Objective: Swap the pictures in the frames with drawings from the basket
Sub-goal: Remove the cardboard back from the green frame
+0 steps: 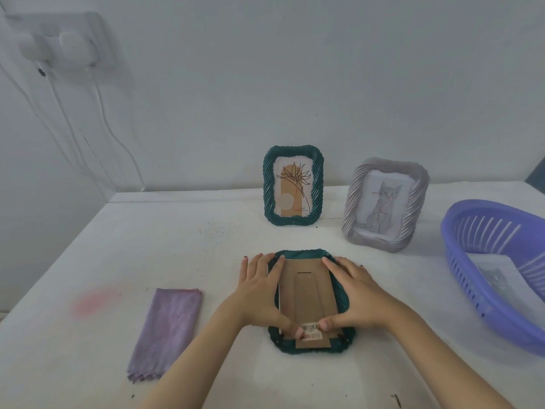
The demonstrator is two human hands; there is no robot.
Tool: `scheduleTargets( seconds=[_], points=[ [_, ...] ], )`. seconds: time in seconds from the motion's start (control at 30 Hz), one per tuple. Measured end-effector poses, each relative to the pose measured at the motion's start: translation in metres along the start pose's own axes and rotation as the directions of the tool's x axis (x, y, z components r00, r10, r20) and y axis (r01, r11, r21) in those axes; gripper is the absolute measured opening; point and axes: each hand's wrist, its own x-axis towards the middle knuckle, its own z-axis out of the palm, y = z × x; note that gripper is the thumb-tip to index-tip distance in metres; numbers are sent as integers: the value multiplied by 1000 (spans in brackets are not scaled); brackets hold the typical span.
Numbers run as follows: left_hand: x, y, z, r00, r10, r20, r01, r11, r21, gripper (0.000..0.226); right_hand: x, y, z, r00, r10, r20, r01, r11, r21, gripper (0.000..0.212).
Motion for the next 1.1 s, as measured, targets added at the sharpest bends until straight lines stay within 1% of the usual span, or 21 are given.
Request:
scheduleTargets(
  seconds=[0.13, 0.3, 0.4, 0.47, 0.53, 0.77, 0.9, 1.0, 1.1],
  points=[
    [3, 3, -3, 1000, -7, 28, 7, 1000, 15, 141, 5, -4, -4, 998, 45, 44, -42, 997, -60, 135],
    [2, 4, -4, 999, -30, 29, 31, 999, -39, 140, 8, -6, -6, 996, 63, 58, -57, 994, -95, 137],
    [3, 4, -4, 999, -28, 22, 29, 998, -50, 141, 6, -6, -6, 999, 44, 29, -42, 996, -80, 135],
    [1, 4, -4, 1000, -28, 2, 28, 997, -69, 141, 4, -5, -5, 1000, 11, -14, -12, 999, -39, 130],
    [-1, 4, -3, 999, -29, -14, 27, 997, -79, 140, 3, -5, -4, 1000, -7, -24, 7, 1000, -21, 125],
    [-1, 4, -4, 999, -45, 5, 45, 997, -59, 140, 5, -14, -14, 997, 48, 66, -40, 993, -115, 127],
    [-1, 4, -4, 999, -52, 12, 53, 997, -54, 139, 8, -18, -17, 994, 76, 81, -62, 985, -163, 128],
    [-1, 2, -3, 999, -49, 6, 50, 997, -58, 137, 6, -15, -15, 997, 63, 50, -56, 991, -120, 126],
    [-7, 1, 2, 998, -34, -48, 31, 998, -60, 133, -5, -11, -4, 999, 26, -36, -26, 1000, 2, 116]
  ],
)
